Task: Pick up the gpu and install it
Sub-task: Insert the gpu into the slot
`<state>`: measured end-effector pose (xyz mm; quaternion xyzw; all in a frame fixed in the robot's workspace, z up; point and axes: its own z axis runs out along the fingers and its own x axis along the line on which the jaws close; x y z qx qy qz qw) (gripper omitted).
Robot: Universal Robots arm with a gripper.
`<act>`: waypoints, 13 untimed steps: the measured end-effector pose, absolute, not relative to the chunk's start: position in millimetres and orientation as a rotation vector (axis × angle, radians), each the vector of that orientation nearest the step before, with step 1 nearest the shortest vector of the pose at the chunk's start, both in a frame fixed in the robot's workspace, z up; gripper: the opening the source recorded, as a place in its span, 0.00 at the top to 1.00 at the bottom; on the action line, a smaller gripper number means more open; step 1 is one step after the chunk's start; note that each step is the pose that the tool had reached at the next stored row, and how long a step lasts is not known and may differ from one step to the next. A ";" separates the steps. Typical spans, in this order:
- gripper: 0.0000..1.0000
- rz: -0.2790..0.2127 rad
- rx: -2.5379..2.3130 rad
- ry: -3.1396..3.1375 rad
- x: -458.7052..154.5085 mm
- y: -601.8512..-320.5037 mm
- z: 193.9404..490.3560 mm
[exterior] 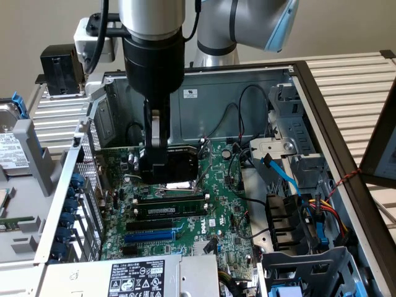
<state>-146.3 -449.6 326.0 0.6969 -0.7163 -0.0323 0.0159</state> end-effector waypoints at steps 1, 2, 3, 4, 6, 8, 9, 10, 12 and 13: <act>0.73 -0.099 2.166 -2.228 -146.5 -449.9 324.6; 0.73 -0.097 2.163 -2.229 -146.8 -450.0 323.4; 0.73 -0.096 2.162 -2.230 -147.5 -450.0 321.9; 0.73 -0.097 2.161 -2.230 -147.8 -450.1 320.3; 0.73 -0.099 2.159 -2.229 -149.1 -450.2 316.7; 0.73 -0.100 2.158 -2.229 -150.4 -450.2 313.0; 0.73 -0.100 2.158 -2.229 -151.3 -450.2 311.3; 0.73 -0.100 2.158 -2.229 -152.3 -450.3 309.4; 0.73 -0.100 2.157 -2.230 -153.9 -450.9 305.8; 0.73 -0.100 2.157 -2.230 -154.1 -451.6 303.9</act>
